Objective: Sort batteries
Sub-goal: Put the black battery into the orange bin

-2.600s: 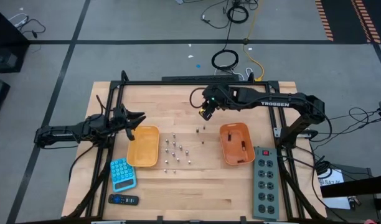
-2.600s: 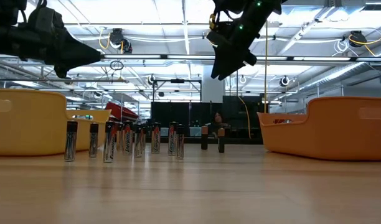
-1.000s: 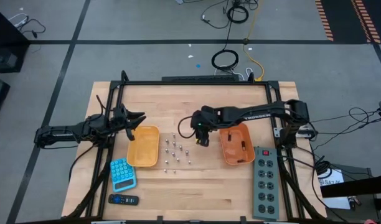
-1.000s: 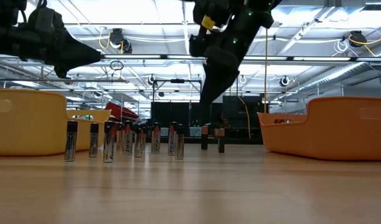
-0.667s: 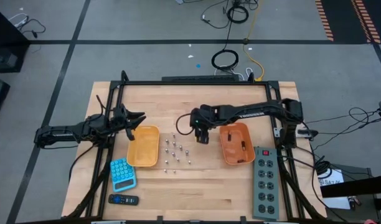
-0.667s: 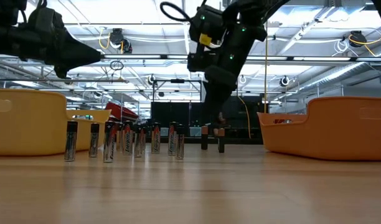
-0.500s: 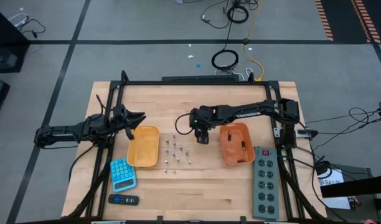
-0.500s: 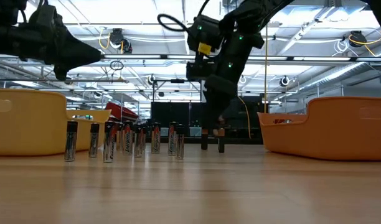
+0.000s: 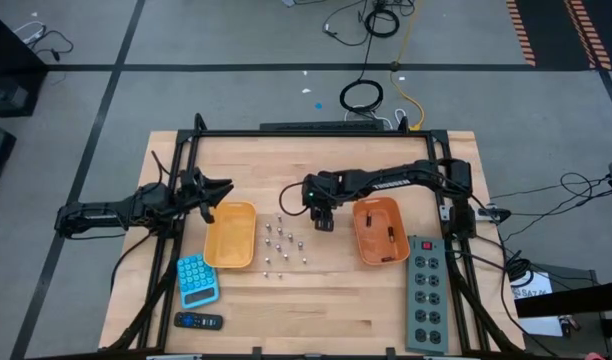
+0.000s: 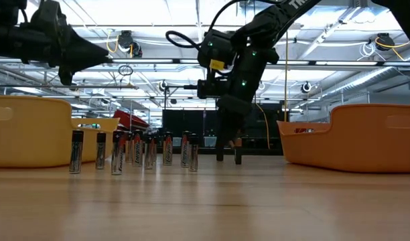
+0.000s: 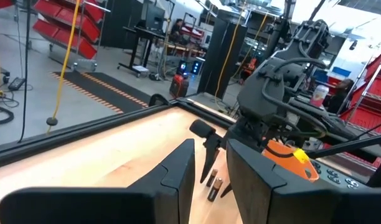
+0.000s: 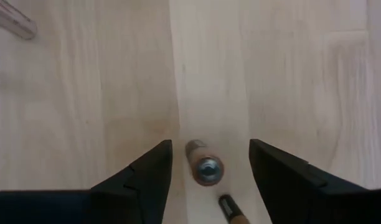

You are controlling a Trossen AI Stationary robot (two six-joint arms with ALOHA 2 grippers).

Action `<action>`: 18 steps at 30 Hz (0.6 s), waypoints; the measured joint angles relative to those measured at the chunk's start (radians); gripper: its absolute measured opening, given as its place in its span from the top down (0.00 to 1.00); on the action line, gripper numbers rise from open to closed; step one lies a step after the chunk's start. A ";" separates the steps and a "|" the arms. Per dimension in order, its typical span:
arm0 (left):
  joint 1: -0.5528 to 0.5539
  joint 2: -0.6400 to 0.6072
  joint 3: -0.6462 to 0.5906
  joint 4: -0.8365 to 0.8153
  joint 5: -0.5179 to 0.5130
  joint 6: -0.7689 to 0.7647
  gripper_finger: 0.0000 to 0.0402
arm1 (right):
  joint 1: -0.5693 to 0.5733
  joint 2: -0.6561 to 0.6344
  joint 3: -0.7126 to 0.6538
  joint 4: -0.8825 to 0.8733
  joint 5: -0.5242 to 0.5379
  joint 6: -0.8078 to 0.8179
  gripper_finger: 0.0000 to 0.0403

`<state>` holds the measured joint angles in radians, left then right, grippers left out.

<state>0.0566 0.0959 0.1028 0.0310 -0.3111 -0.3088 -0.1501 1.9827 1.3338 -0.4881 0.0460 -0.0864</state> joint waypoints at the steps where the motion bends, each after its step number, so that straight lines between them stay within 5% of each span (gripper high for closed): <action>1: 0.000 0.000 0.000 -0.002 0.000 0.000 0.74 | -0.001 0.000 0.000 0.000 0.000 -0.005 0.52; 15: 0.000 0.000 0.000 0.013 0.000 0.001 0.74 | -0.001 0.000 0.000 0.005 -0.026 -0.056 0.92; 18: 0.000 0.000 0.000 0.009 0.000 0.001 0.74 | -0.001 0.000 0.000 0.006 -0.026 -0.061 0.92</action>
<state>0.0566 0.0959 0.1032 0.0402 -0.3111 -0.3080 -0.1513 1.9823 1.3339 -0.4824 0.0204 -0.1471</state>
